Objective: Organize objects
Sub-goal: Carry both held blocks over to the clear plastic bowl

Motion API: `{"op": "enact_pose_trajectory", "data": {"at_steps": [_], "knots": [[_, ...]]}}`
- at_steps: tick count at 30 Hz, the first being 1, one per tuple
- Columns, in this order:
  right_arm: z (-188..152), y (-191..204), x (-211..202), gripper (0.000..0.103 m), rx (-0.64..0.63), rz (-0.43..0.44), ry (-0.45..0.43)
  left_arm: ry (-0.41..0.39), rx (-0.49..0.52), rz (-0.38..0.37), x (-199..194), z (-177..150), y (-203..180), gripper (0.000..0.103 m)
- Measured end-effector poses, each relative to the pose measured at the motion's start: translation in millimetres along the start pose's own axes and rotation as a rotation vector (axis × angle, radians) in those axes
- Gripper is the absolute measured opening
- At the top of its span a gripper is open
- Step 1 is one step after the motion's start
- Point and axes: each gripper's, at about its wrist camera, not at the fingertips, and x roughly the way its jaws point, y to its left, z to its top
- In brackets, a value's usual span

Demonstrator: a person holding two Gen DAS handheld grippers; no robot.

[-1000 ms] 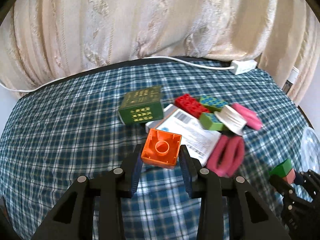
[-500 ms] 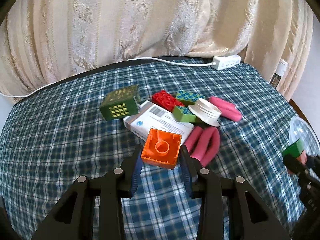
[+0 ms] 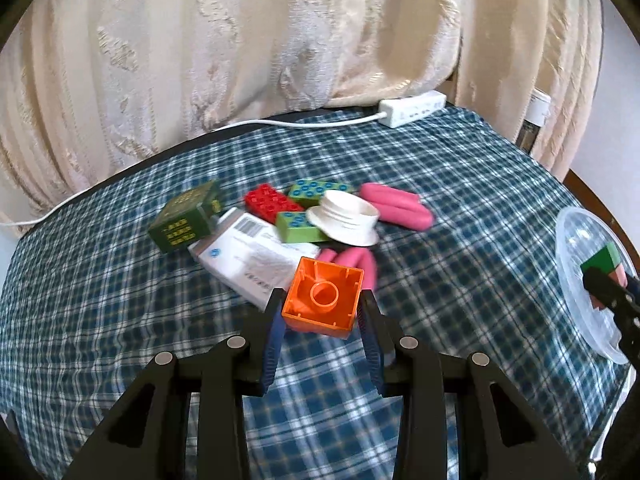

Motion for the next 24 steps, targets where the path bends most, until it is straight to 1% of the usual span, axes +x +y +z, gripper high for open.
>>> {"op": "enact_pose_trajectory", "data": {"at_steps": [9,24], "knots": [[-5.6,-41.2,-4.4,0.033,0.065,-0.054,-0.006,0.005,0.072,-0.027,0.7,3.8,-40.3,0.037],[-14.8,-98.5,-8.5,0.033,0.143,-0.117,-0.008,0.02,0.191,-0.072,8.0,4.5,-107.9,0.037]]}}
